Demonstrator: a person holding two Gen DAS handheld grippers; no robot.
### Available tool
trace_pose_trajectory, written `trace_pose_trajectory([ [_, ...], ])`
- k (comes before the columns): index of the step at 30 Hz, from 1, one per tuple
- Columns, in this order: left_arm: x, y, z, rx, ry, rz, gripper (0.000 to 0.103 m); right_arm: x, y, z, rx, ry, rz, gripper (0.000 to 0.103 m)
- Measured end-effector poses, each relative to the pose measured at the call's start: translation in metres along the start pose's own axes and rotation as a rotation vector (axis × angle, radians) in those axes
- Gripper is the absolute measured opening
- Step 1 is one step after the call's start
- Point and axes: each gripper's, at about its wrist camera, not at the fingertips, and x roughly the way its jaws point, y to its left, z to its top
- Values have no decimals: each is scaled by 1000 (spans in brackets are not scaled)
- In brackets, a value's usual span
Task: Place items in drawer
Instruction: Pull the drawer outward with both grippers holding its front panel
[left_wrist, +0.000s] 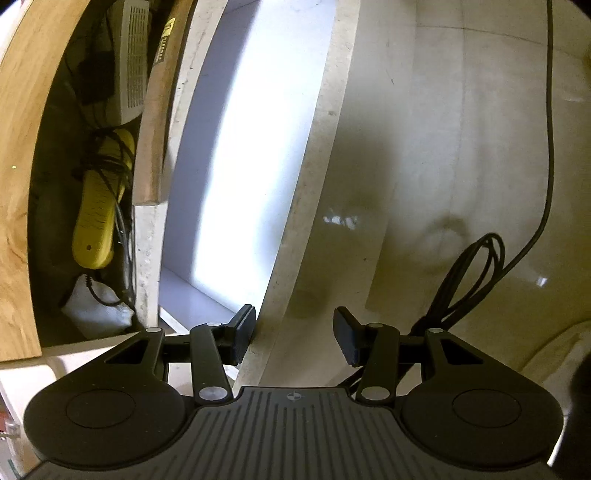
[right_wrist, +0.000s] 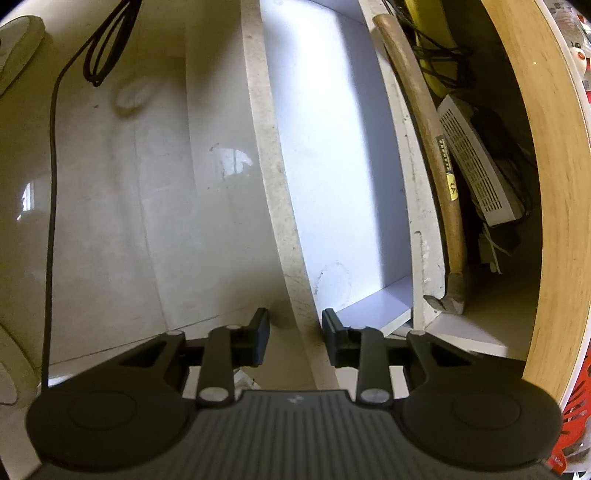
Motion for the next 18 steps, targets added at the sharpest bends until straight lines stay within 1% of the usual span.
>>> trace_pose_trajectory([
  [3,-1,-1,0,-1,7,-16,45,-4,2,-1,0,1,18,32],
  [5,-10,-11,-4,-4,8,-21,45,-6,4,-1,-1,2,29,32],
  [8,-12,-14,-4,-6,11,-44,45,-10,7,-2,-7,4,47,31],
  [13,-25,-33,-10,3,16,-99,45,-16,13,-4,-17,6,98,30],
  [15,-23,-36,-9,20,23,-92,45,-19,16,-4,-25,5,116,30],
  [18,-21,-33,-8,12,22,-92,45,-20,19,-4,-28,9,108,30],
])
